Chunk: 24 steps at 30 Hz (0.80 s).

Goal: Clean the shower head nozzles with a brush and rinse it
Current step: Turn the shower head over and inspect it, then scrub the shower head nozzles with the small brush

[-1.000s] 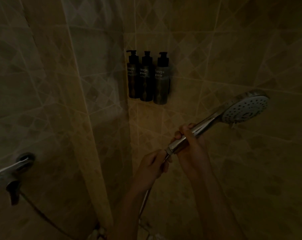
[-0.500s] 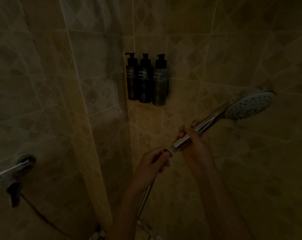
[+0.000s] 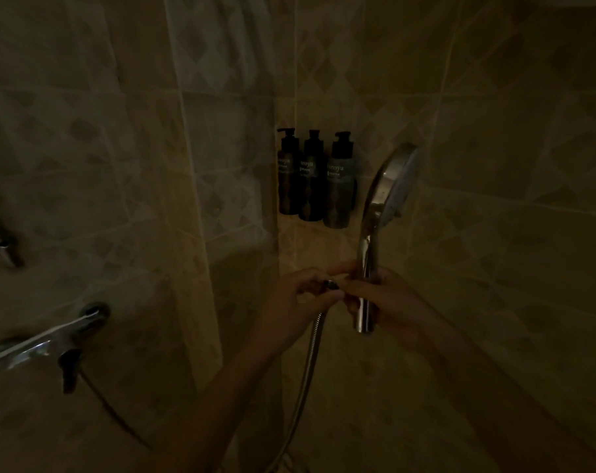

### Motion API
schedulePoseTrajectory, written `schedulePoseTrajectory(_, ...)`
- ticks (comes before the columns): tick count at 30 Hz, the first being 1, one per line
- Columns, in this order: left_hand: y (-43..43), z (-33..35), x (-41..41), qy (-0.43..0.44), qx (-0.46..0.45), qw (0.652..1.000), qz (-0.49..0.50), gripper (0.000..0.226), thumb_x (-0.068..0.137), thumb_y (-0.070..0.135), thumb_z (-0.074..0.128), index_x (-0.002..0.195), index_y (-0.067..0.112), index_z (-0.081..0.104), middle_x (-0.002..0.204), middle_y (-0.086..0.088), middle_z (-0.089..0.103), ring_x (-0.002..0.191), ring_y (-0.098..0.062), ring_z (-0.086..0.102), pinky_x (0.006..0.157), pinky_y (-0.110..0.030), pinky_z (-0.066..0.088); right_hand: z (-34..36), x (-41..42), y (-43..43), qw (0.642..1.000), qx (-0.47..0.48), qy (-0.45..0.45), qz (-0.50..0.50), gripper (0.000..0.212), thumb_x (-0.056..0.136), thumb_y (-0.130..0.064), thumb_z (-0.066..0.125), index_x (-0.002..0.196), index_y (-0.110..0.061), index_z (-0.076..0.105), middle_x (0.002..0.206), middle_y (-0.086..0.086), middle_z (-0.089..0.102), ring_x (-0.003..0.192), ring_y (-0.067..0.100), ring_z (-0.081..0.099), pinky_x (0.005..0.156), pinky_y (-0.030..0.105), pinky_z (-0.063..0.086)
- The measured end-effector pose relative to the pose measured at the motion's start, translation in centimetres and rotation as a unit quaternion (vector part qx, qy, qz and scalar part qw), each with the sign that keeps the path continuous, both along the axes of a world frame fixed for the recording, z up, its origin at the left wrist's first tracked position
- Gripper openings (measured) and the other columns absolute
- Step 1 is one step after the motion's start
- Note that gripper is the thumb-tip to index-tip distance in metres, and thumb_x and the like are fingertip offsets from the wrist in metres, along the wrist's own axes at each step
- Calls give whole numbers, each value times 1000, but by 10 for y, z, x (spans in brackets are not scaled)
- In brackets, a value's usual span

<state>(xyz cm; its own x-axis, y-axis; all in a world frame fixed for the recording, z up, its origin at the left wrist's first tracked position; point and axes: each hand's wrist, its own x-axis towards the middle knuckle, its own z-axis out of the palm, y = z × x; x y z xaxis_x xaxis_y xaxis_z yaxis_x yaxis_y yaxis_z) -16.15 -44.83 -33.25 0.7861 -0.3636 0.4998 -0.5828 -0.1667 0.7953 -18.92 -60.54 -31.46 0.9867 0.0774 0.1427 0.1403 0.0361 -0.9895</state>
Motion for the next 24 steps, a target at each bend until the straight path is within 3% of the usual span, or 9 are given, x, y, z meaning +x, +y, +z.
schedulePoseTrajectory(3, 13, 9, 2, -32, 34, 996, 70, 13, 77, 24, 71, 76, 36, 65, 75, 17, 61, 75, 5, 56, 66, -6, 40, 9, 10, 5, 998, -30, 1, 54, 23, 88, 2, 54, 102, -12, 67, 50, 1, 56, 44, 7, 52, 45, 17, 43)
schedulePoseTrajectory(7, 31, 20, 10, -48, 73, 990, 111, 9, 76, 22, 73, 82, 15, 74, 72, 17, 61, 72, -1, 58, 65, -13, 41, 16, 25, 17, 994, -38, 11, 104, 24, 86, 0, 57, 103, -14, 67, 50, -4, 58, 46, 6, 54, 47, 18, 45)
schedulePoseTrajectory(10, 54, 29, 13, -34, 65, 992, 104, 3, 77, 19, 72, 79, 17, 75, 75, 6, 71, 74, 0, 64, 69, -20, 48, 14, 35, 32, 989, -44, 14, 140, 27, 85, 1, 59, 102, -19, 66, 51, -4, 59, 47, 5, 54, 48, 17, 46)
schedulePoseTrajectory(12, 70, 37, 14, -34, 78, 990, 111, 6, 79, 19, 70, 81, 18, 76, 83, 5, 76, 77, 1, 67, 69, -20, 51, 13, 44, 47, 986, -56, 17, 154, 22, 83, -3, 63, 98, -19, 67, 52, -4, 59, 49, 6, 55, 50, 18, 45)
schedulePoseTrajectory(14, 84, 47, 15, -50, 97, 985, 130, 8, 80, 17, 69, 85, 17, 75, 71, 14, 72, 68, 10, 62, 63, -12, 44, 13, 53, 68, 986, -70, 6, 153, 12, 83, -9, 66, 90, -18, 66, 53, -4, 58, 48, 5, 55, 51, 19, 44)
schedulePoseTrajectory(16, 98, 58, 21, -49, 91, 983, 151, 7, 80, 15, 69, 84, 14, 75, 69, 14, 66, 66, 6, 60, 65, -16, 44, 13, 61, 92, 987, -72, -12, 144, 7, 83, -13, 67, 89, -17, 66, 55, -6, 58, 50, 4, 55, 53, 19, 45)
schedulePoseTrajectory(20, 135, 75, 39, -56, 83, 980, 175, 15, 81, 17, 68, 73, 29, 71, 72, 8, 68, 72, -4, 63, 71, -24, 48, 21, 82, 139, 989, -51, -25, 134, 28, 83, -19, 69, 105, -3, 64, 65, 1, 56, 58, 9, 53, 61, 26, 45)
schedulePoseTrajectory(24, 179, 96, 63, -75, 89, 974, 196, 10, 82, 25, 67, 76, 20, 73, 74, -1, 72, 74, -16, 68, 72, -39, 53, 39, 115, 182, 993, -31, -28, 112, 48, 79, -24, 73, 106, 12, 56, 56, -1, 56, 51, 9, 53, 54, 23, 44)
